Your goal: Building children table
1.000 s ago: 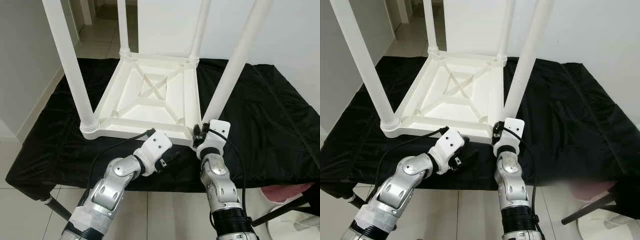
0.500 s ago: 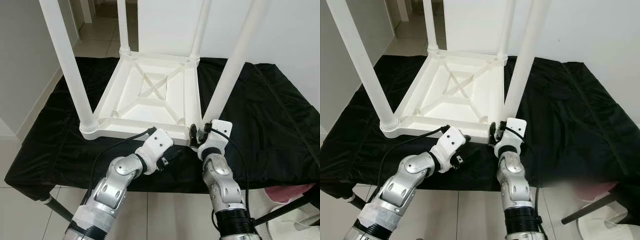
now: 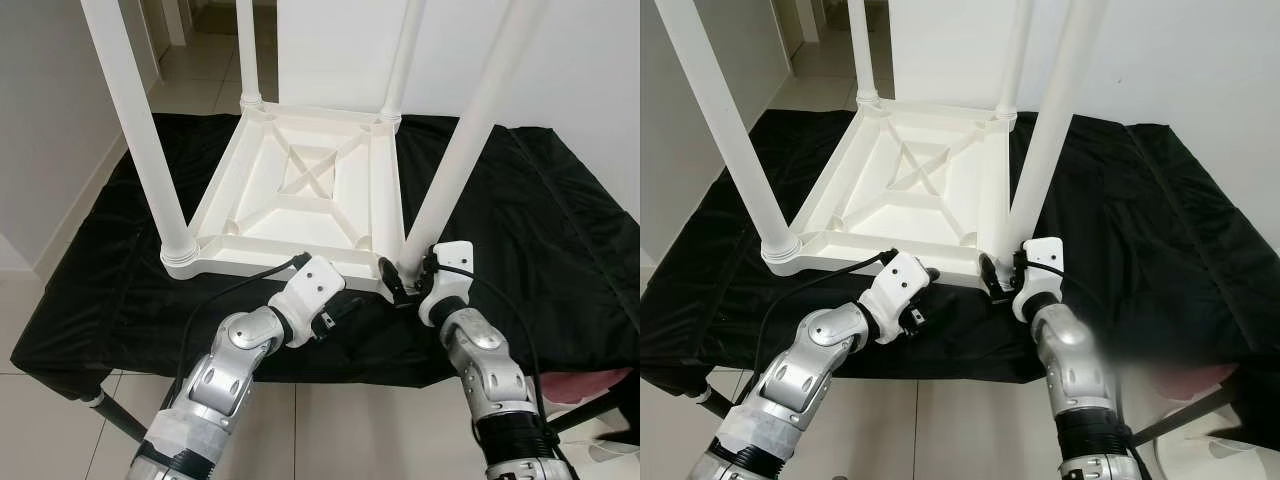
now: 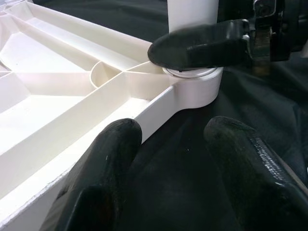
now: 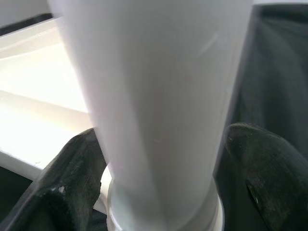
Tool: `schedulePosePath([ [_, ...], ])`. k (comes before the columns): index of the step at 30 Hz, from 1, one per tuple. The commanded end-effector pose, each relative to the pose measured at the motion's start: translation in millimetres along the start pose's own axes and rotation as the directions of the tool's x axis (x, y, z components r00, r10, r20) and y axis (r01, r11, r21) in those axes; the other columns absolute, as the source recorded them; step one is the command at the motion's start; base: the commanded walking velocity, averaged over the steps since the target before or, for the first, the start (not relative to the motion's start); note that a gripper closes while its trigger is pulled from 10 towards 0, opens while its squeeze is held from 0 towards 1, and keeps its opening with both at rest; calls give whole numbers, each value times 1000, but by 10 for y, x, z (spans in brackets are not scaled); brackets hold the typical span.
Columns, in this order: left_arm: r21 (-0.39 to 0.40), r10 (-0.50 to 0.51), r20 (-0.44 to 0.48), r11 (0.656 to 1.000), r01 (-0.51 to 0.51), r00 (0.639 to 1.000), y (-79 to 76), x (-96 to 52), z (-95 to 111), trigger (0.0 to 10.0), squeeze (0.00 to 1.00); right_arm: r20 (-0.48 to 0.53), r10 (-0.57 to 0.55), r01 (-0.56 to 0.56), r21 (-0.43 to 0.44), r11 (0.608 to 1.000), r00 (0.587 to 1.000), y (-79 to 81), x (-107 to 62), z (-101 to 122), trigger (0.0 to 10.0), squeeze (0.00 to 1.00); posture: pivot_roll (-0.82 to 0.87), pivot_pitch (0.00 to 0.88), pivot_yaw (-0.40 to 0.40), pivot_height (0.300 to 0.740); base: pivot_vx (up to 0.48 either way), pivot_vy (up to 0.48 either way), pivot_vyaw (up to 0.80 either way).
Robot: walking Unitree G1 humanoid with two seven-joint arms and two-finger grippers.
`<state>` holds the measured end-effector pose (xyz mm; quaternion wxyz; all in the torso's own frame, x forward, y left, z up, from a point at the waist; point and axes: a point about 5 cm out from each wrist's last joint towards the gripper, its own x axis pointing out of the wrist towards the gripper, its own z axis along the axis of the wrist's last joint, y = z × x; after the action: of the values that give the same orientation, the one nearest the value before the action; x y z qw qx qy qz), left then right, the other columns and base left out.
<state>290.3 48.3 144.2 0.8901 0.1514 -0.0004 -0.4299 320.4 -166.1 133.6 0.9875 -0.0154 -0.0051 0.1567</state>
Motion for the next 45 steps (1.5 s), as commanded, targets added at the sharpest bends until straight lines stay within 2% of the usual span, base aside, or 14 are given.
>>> schedulePosePath([
  [1, 11, 103, -1, 995, -103, 995, 43, 11, -9, 10000, 0, 9, 81, -80, -38, 996, 997, -21, 24, 24, 10000, 0, -18, 13, -35, 740, 0, 0, 0],
  [4, 8, 67, 6, 998, -67, 998, -4, 6, -4, 10000, 0, -21, 196, -197, -74, 978, 980, -94, 67, 34, 10000, 0, -16, 9, -35, 740, 0, 0, 0],
  [10, 11, 29, 11, 1000, -29, 1000, -59, 4, 2, 10000, 0, -55, 270, -275, -127, 953, 961, -187, 167, 60, 10000, 0, -9, 3, -40, 740, 0, 0, 0],
  [11, 11, 29, 10, 1000, -30, 1000, -60, 5, 3, 10000, 0, -60, 282, -288, -126, 949, 957, -196, 181, 63, 8667, 0, -6, 5, -40, 740, 0, 0, 0],
  [12, 12, 30, 9, 999, -31, 999, -59, 5, 2, 10000, 0, -71, 296, -303, -142, 942, 953, -201, 194, 63, 4314, 0, 1, 3, -46, 740, 0, 0, 0],
  [14, 14, 31, 9, 999, -32, 999, -58, 5, 1, 10000, 0, -83, 314, -324, -162, 932, 946, -212, 208, 58, 4314, 0, 1, 3, -46, 740, 0, 0, 0],
  [15, 14, 36, 7, 999, -36, 999, -53, 0, -2, 10000, 0, -91, 320, -331, -159, 930, 943, -218, 212, 49, 0, 0, 6, 3, -49, 740, 0, 0, 0],
  [27, 14, 57, -6, 998, -57, 998, -34, -33, -26, 10000, 0, -110, 356, -368, -112, 923, 928, -262, 211, -61, 0, 0, 16, 7, -51, 740, 0, 0, 0],
  [28, 14, 58, -6, 998, -57, 998, -32, -32, -26, 10000, 0, -105, 351, -361, -111, 926, 931, -264, 210, -63, 7020, 0, 14, 7, -49, 740, 0, 0, 0],
  [29, 14, 58, -6, 998, -58, 998, -31, -31, -26, 10000, 0, -99, 346, -356, -112, 928, 933, -266, 209, -66, 10000, 0, 13, 8, -49, 740, 0, 0, 0],
  [36, 17, 56, -8, 998, -56, 998, -31, -21, -27, 10000, 0, -82, 274, -282, -103, 954, 958, -265, 194, -106, 10000, 0, 8, 10, -46, 740, 0, 0, 0],
  [40, 16, 53, -8, 998, -53, 999, -39, -17, -29, 10000, 0, -69, 130, -136, -81, 987, 989, -272, 195, -125, 10000, 0, 2, 14, -41, 740, 0, 0, 0],
  [45, 18, 51, -12, 999, -51, 999, -47, -16, -36, 10000, 0, -82, 28, -31, -32, 999, 996, -275, 191, -167, 10000, 0, -1, 17, -37, 740, 0, 0, 0],
])
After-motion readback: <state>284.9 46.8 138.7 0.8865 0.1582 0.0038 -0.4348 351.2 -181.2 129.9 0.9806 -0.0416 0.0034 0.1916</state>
